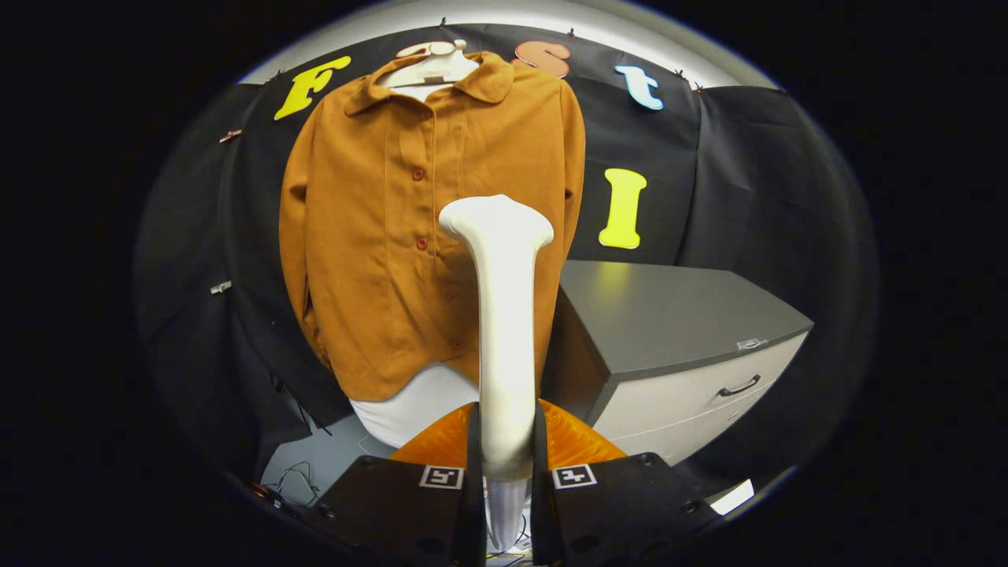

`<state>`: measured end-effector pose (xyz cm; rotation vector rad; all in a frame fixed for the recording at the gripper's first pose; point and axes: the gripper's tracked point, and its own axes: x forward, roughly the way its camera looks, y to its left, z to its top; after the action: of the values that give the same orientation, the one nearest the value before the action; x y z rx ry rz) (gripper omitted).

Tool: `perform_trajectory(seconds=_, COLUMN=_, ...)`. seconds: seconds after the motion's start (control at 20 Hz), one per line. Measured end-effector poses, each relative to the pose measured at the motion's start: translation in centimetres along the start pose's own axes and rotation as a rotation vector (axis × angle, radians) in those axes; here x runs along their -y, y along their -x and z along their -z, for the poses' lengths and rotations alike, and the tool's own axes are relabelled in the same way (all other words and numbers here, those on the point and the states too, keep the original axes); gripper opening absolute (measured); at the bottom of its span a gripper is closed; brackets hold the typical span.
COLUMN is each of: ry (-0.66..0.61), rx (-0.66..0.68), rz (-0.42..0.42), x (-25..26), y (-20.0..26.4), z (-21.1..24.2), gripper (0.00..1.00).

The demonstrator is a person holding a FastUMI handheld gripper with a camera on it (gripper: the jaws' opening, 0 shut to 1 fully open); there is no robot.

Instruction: Iron the clothes twice with a garment steamer, once on the left side and once on the right side.

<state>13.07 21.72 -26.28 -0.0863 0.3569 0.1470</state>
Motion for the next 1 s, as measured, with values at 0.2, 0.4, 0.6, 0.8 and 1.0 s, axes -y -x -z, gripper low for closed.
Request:
perform_trajectory(seconds=0.2, ry=-0.011, rx=0.095, rz=0.003, x=0.0, y=3.0, z=-4.5, gripper=0.26)
perform_trajectory(seconds=0.4, ry=-0.021, rx=0.201, rz=-0.002, x=-1.2, y=5.7, z=-10.1, gripper=0.26)
perform_trajectory(seconds=0.6, ry=-0.012, rx=0.298, rz=-0.016, x=-3.4, y=7.7, z=-15.2, gripper=0.26)
perform_trajectory(seconds=0.8, ry=0.013, rx=0.363, rz=-0.040, x=-6.9, y=8.6, z=-18.4, gripper=0.26)
perform_trajectory(seconds=1.0, ry=0.038, rx=0.376, rz=-0.067, x=-10.8, y=8.0, z=-19.2, gripper=0.26)
